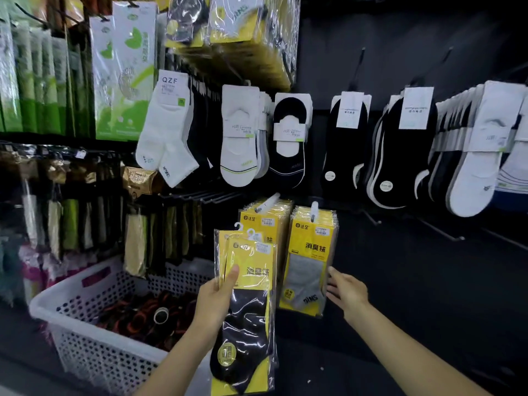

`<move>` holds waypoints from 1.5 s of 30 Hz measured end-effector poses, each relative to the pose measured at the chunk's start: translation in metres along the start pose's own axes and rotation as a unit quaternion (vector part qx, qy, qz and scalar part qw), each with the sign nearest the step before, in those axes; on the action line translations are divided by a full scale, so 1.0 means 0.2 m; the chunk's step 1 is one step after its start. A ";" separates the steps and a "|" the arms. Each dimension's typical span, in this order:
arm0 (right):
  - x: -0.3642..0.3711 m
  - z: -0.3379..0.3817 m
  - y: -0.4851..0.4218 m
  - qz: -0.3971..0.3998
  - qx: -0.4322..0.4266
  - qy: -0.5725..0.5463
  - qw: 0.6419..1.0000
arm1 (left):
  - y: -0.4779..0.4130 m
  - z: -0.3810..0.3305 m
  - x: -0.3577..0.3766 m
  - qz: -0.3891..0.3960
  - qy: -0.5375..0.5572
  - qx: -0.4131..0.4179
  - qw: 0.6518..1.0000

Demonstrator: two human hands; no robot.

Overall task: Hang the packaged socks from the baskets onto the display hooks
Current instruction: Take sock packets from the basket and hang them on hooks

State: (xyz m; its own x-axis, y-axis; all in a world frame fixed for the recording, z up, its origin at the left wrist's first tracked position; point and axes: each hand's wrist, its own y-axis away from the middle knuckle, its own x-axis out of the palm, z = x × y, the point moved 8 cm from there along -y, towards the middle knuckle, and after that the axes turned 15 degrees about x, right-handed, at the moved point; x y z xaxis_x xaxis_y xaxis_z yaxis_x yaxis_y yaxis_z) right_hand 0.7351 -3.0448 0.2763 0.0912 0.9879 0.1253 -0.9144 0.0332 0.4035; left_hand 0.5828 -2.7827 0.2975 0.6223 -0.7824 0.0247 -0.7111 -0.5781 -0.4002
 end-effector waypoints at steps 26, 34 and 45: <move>0.04 0.29 0.31 0.076 -0.184 0.081 0.977 | 0.00 -0.09 0.04 -0.017 -0.044 0.011 0.999; 0.16 0.35 0.20 0.071 -0.207 0.100 0.971 | -0.02 -0.09 0.01 -0.020 -0.039 0.023 0.999; -0.03 0.22 -0.03 -0.109 -0.114 0.038 0.987 | -0.01 -0.03 0.06 0.005 -0.013 0.009 1.000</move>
State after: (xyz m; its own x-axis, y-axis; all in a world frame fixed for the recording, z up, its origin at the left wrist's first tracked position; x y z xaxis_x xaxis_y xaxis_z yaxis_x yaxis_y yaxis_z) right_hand 0.7579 -3.0577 0.3119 0.2737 0.9617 -0.0133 -0.9421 0.2708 0.1977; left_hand 0.5898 -2.7919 0.3036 0.6240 -0.7814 -0.0026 -0.7113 -0.5667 -0.4159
